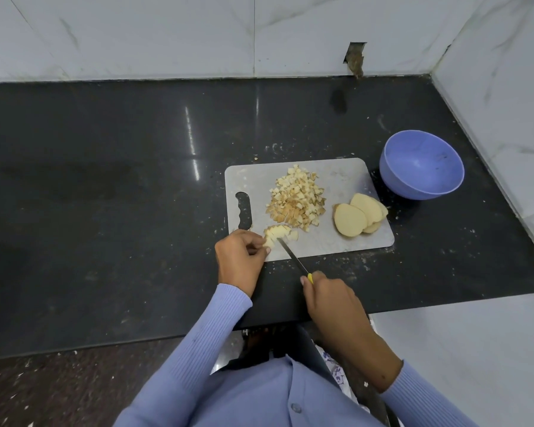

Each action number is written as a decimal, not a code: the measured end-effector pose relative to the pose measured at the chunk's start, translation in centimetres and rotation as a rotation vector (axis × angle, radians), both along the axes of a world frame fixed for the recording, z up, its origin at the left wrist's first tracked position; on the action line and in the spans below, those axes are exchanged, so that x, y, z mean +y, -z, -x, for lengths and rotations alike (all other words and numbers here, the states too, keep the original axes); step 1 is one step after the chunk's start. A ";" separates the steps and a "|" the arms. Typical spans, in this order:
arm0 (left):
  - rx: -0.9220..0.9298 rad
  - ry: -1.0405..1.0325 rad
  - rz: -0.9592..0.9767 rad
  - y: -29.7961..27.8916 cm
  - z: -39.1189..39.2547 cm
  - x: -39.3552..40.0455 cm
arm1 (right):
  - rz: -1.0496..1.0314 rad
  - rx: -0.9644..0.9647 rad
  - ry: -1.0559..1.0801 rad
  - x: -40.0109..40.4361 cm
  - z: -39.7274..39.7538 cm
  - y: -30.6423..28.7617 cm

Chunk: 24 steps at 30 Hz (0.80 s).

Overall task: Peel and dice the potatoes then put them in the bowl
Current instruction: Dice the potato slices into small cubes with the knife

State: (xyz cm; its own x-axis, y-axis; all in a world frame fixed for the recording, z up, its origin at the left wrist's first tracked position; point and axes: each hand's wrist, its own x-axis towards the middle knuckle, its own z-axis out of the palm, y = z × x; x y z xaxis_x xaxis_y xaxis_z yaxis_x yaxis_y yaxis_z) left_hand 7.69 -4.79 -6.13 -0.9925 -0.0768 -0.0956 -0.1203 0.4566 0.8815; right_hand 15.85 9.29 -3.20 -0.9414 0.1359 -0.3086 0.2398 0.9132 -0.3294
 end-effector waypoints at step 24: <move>0.113 -0.020 0.405 1.2 -0.1 -0.5 | -0.115 -0.127 -0.062 -0.3 -0.8 1.0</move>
State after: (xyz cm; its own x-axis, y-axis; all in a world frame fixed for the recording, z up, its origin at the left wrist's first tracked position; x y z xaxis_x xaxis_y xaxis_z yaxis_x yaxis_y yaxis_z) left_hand 7.79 -5.28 -7.35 -0.9929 -0.1047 0.0559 -0.0449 0.7673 0.6397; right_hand 16.62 8.96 -4.25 -0.9037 0.1198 -0.4110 0.2147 0.9574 -0.1930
